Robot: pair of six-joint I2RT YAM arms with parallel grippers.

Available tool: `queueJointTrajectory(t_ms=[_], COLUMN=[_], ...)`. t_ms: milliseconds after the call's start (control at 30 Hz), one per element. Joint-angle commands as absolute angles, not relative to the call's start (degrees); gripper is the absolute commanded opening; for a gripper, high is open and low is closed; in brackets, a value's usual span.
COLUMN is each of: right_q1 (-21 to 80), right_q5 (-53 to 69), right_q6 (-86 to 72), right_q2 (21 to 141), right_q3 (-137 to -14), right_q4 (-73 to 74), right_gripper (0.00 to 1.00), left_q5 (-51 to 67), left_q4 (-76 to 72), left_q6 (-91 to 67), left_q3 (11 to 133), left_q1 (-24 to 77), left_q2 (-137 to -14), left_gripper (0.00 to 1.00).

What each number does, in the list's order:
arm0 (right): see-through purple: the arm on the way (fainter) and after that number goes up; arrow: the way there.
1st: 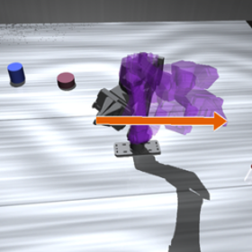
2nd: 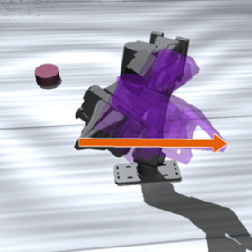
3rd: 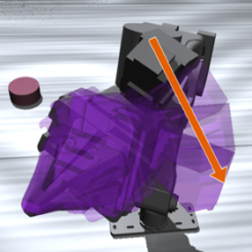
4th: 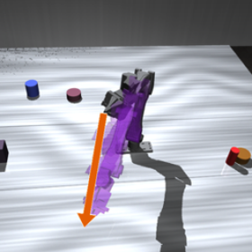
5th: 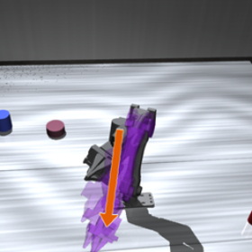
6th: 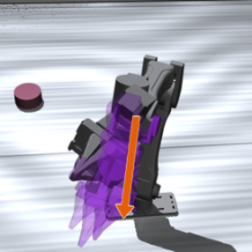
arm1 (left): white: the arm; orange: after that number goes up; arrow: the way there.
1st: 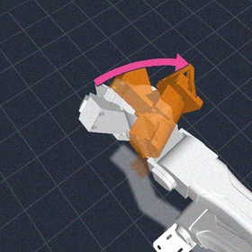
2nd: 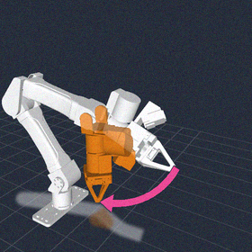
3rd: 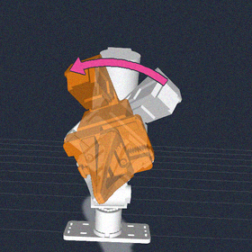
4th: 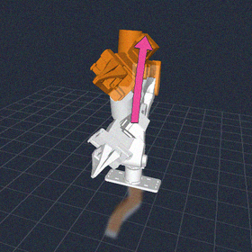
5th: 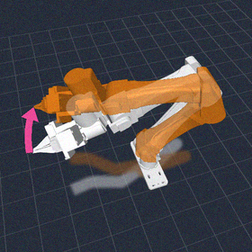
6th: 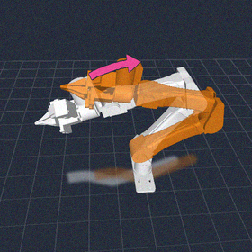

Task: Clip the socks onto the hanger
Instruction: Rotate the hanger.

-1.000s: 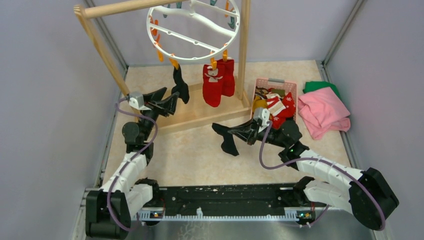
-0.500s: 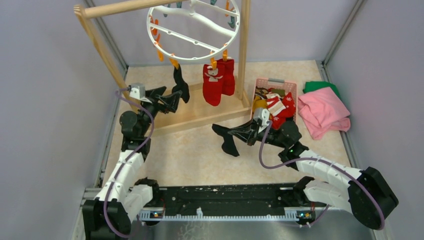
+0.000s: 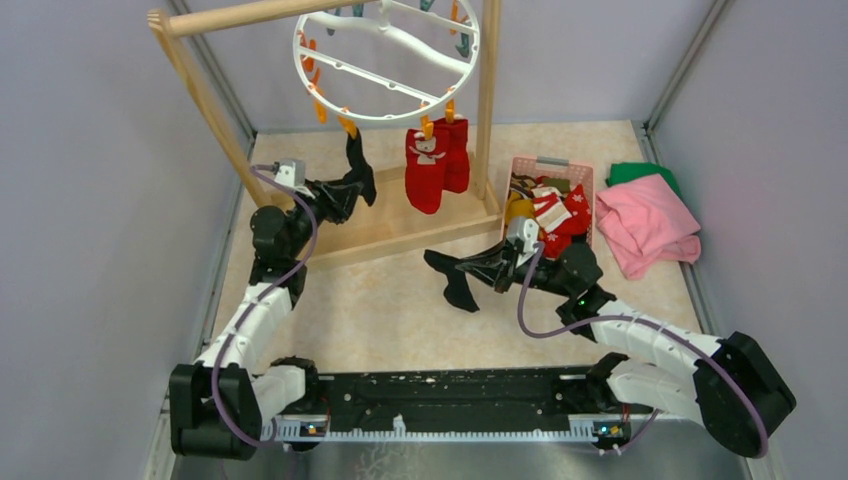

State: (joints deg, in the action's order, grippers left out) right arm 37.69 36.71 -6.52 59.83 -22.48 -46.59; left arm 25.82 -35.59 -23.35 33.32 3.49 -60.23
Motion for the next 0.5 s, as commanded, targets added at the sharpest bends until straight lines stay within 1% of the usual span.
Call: queueJointTrajectory(t_ms=[0, 67, 200, 267, 467], right_q1=[37.01, 37.01, 36.99, 36.99, 36.95], right_q5=[37.63, 37.55, 37.59, 37.62, 37.53], right_q6=[-7.29, -7.2, -7.21, -7.16, -7.21], right_q2=[60.18, 60.2, 60.19, 60.13, 59.99], right_q3=[-22.84, -22.84, -22.79, -22.76, -22.68], right_q4=[-49.23, -49.26, -49.25, -49.22, -49.27], right_gripper=[0.0, 0.0, 0.0, 0.0, 0.0], left_q5=[28.1, 29.32, 32.03, 33.28, 37.73], left_q4=[-41.46, -42.54, -44.48, -45.71, -50.55], left_q6=[-23.75, -24.27, -24.76, -25.01, -25.55], left_q3=[36.23, 36.47, 36.54, 36.42, 36.76], left_q1=[3.6, 3.81, 4.9, 5.82, 10.04], left_q2=[-61.64, -62.15, -62.66, -63.02, -65.02], left_gripper=[0.43, 0.33, 0.09, 0.0, 0.0])
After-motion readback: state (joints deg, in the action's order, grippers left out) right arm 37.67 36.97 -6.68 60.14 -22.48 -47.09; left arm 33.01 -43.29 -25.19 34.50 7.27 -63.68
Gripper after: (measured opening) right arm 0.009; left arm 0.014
